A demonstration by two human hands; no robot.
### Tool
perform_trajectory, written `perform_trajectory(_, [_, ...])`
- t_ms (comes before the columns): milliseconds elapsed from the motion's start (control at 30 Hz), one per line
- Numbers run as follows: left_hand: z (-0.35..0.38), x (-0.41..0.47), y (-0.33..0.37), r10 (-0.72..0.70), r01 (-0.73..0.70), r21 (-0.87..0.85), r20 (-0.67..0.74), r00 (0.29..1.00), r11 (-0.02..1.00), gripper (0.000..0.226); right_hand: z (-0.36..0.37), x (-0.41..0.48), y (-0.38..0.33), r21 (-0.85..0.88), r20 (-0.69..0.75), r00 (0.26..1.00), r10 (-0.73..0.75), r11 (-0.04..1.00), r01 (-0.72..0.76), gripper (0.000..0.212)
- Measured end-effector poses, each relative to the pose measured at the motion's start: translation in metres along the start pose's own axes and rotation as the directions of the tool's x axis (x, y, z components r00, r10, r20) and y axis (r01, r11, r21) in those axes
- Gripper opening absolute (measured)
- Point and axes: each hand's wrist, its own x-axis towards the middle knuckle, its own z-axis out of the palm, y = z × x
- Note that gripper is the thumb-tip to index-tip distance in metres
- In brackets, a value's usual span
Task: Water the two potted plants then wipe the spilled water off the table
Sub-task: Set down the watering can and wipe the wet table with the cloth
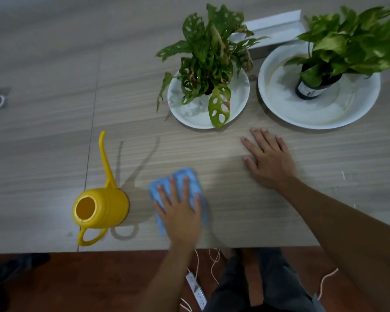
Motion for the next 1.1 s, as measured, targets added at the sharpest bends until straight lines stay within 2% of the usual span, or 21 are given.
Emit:
perform_trajectory(100, [0.007, -0.044, 0.055, 0.281, -0.276, -0.062, 0.114, 0.953, 0.959, 0.061, -0.001, 0.000, -0.001, 0.005, -0.006, 1.000, 0.004, 1.000, -0.003, 0.057])
perform_trajectory(167, [0.013, 0.006, 0.073, 0.368, -0.364, -0.057, 0.095, 0.925, 0.929, 0.059, -0.001, 0.002, -0.001, 0.004, -0.014, 1.000, -0.001, 1.000, 0.001, 0.058])
perform_trajectory(233, [0.017, 0.067, 0.056, 0.297, -0.295, -0.032, 0.061, 0.953, 0.955, 0.057, 0.000, 0.001, 0.000, -0.001, -0.023, 1.000, -0.008, 1.000, 0.008, 0.058])
perform_trajectory(300, [0.014, 0.097, 0.016, 0.139, -0.139, 0.001, 0.018, 0.990, 0.990, 0.058, 0.000, 0.001, -0.001, 0.006, -0.035, 0.999, -0.014, 1.000, 0.014, 0.057])
perform_trajectory(367, [0.009, 0.071, -0.012, 0.034, -0.034, -0.022, -0.004, 0.999, 0.999, 0.059, 0.000, 0.001, -0.001, 0.005, -0.029, 1.000, -0.010, 1.000, 0.011, 0.056])
perform_trajectory(433, [0.002, 0.012, -0.007, -0.001, 0.001, -0.020, -0.006, 1.000, 1.000, 0.059, 0.000, 0.000, 0.000, -0.003, -0.019, 1.000, 0.003, 1.000, -0.003, 0.056])
perform_trajectory(533, [0.011, -0.032, 0.044, 0.177, -0.171, -0.074, 0.078, 0.981, 0.982, 0.060, 0.000, 0.001, 0.000, 0.011, -0.026, 1.000, -0.002, 1.000, 0.002, 0.056])
perform_trajectory(567, [0.014, -0.020, 0.061, 0.267, -0.262, -0.063, 0.086, 0.960, 0.963, 0.060, 0.000, 0.001, 0.000, 0.014, -0.027, 1.000, -0.006, 1.000, 0.006, 0.056])
perform_trajectory(633, [0.017, 0.030, 0.070, 0.342, -0.341, -0.025, 0.093, 0.935, 0.940, 0.058, 0.001, 0.001, 0.001, 0.008, -0.036, 0.999, -0.004, 1.000, 0.004, 0.057])
perform_trajectory(667, [0.017, 0.058, 0.062, 0.311, -0.311, -0.008, 0.068, 0.948, 0.950, 0.057, 0.001, 0.000, 0.002, 0.005, -0.039, 0.999, -0.008, 1.000, 0.008, 0.057])
perform_trajectory(767, [0.012, 0.093, 0.009, 0.030, -0.030, 0.004, -0.004, 1.000, 1.000, 0.058, 0.003, 0.001, 0.002, 0.006, -0.049, 0.999, -0.023, 1.000, 0.023, 0.056])
perform_trajectory(867, [0.008, 0.022, 0.010, -0.103, 0.102, -0.025, -0.010, 0.995, 0.994, 0.059, 0.006, 0.002, 0.004, 0.011, -0.058, 0.998, -0.018, 1.000, 0.019, 0.056])
perform_trajectory(967, [0.017, -0.053, 0.073, 0.050, -0.048, -0.028, 0.075, 0.996, 0.998, 0.060, 0.008, 0.002, 0.005, 0.012, -0.053, 0.998, -0.031, 0.999, 0.032, 0.056])
perform_trajectory(1033, [0.023, -0.042, 0.102, 0.164, -0.161, -0.041, 0.095, 0.982, 0.986, 0.059, 0.006, 0.002, 0.006, 0.033, -0.047, 0.997, -0.053, 0.998, 0.055, 0.057])
perform_trajectory(1100, [0.025, -0.003, 0.098, 0.213, -0.213, -0.009, 0.082, 0.974, 0.977, 0.057, 0.002, 0.000, 0.012, 0.050, -0.045, 0.997, -0.067, 0.996, 0.070, 0.057])
